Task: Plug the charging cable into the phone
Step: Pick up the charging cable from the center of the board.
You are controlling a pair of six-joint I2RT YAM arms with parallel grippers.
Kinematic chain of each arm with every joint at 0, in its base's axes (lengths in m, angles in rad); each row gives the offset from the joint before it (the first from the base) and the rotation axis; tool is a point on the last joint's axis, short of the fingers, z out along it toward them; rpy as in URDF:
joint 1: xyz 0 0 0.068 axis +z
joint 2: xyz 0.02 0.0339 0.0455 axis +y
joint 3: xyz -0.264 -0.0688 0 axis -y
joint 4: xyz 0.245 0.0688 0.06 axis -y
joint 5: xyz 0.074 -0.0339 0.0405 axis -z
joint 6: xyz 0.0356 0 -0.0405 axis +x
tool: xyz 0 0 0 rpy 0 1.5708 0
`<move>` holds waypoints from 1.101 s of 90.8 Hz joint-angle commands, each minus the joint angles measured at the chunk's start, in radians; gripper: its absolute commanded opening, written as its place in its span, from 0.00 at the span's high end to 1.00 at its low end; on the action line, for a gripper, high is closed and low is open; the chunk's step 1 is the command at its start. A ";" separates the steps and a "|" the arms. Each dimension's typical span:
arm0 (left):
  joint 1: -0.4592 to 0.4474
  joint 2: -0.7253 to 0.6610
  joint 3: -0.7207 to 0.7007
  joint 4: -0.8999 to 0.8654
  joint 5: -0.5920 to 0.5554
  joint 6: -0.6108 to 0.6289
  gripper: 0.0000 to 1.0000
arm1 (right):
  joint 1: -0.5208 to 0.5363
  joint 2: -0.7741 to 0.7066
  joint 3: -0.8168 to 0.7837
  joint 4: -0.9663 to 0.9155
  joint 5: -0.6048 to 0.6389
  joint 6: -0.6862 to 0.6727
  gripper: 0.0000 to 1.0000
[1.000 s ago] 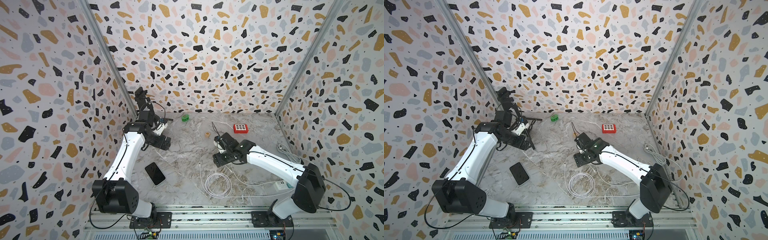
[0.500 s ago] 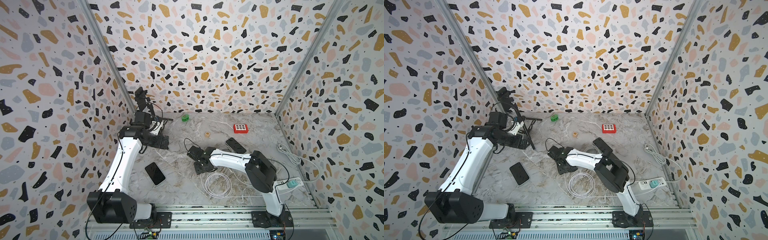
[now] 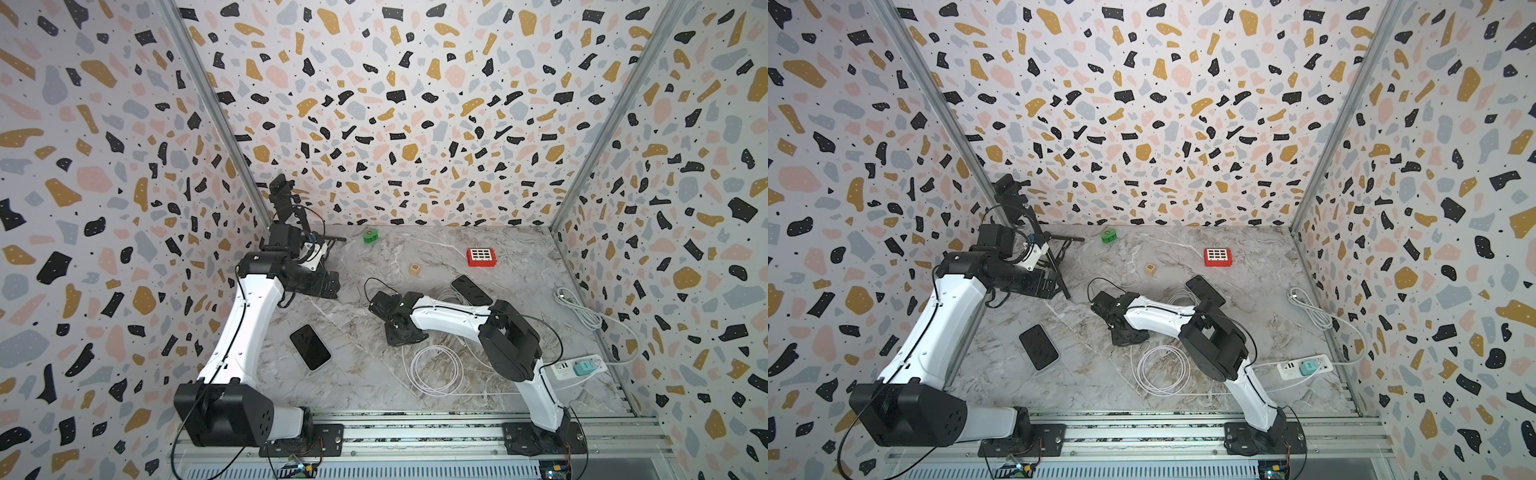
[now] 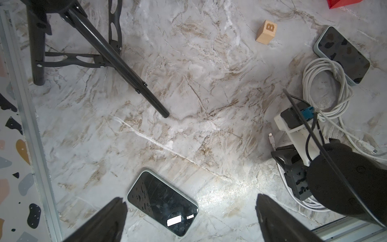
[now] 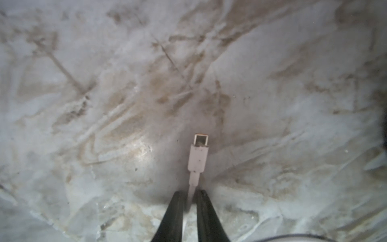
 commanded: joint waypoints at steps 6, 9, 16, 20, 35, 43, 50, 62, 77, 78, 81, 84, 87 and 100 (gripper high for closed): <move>0.007 -0.028 -0.045 0.018 0.074 -0.038 0.00 | 0.005 0.031 -0.012 -0.066 0.044 0.004 0.93; 0.010 -0.035 -0.069 0.032 0.110 -0.050 0.01 | 0.004 0.021 -0.011 -0.065 0.059 -0.008 0.97; 0.018 -0.044 -0.126 0.069 0.202 -0.083 0.02 | 0.005 -0.014 -0.014 -0.033 0.077 -0.079 1.00; 0.024 -0.047 -0.153 0.094 0.257 -0.101 0.03 | 0.003 -0.040 -0.022 0.011 0.058 -0.135 1.00; 0.048 -0.048 -0.281 0.232 0.477 -0.235 0.04 | 0.003 -0.139 -0.068 0.164 -0.117 -0.357 1.00; 0.049 -0.038 -0.347 0.299 0.563 -0.293 0.04 | 0.003 -0.198 -0.128 0.245 -0.158 -0.404 1.00; 0.050 -0.022 -0.374 0.334 0.585 -0.327 0.04 | 0.004 -0.244 -0.183 0.306 -0.175 -0.427 1.00; 0.059 -0.002 -0.403 0.384 0.630 -0.363 0.06 | 0.003 -0.318 -0.272 0.410 -0.190 -0.454 1.00; 0.060 0.017 -0.451 0.447 0.682 -0.420 0.13 | 0.003 -0.392 -0.367 0.550 -0.230 -0.467 0.99; 0.060 0.019 -0.455 0.453 0.686 -0.425 0.14 | 0.003 -0.395 -0.373 0.559 -0.231 -0.468 0.99; 0.060 0.024 -0.468 0.465 0.699 -0.436 0.16 | 0.003 -0.410 -0.391 0.585 -0.231 -0.467 0.98; 0.060 0.026 -0.481 0.483 0.708 -0.452 0.19 | 0.003 -0.421 -0.403 0.606 -0.231 -0.468 0.98; 0.060 0.026 -0.494 0.494 0.713 -0.462 0.21 | 0.004 -0.433 -0.414 0.623 -0.231 -0.470 0.98; 0.049 0.040 -0.537 0.558 0.742 -0.527 0.24 | 0.003 -0.450 -0.424 0.654 -0.226 -0.485 0.98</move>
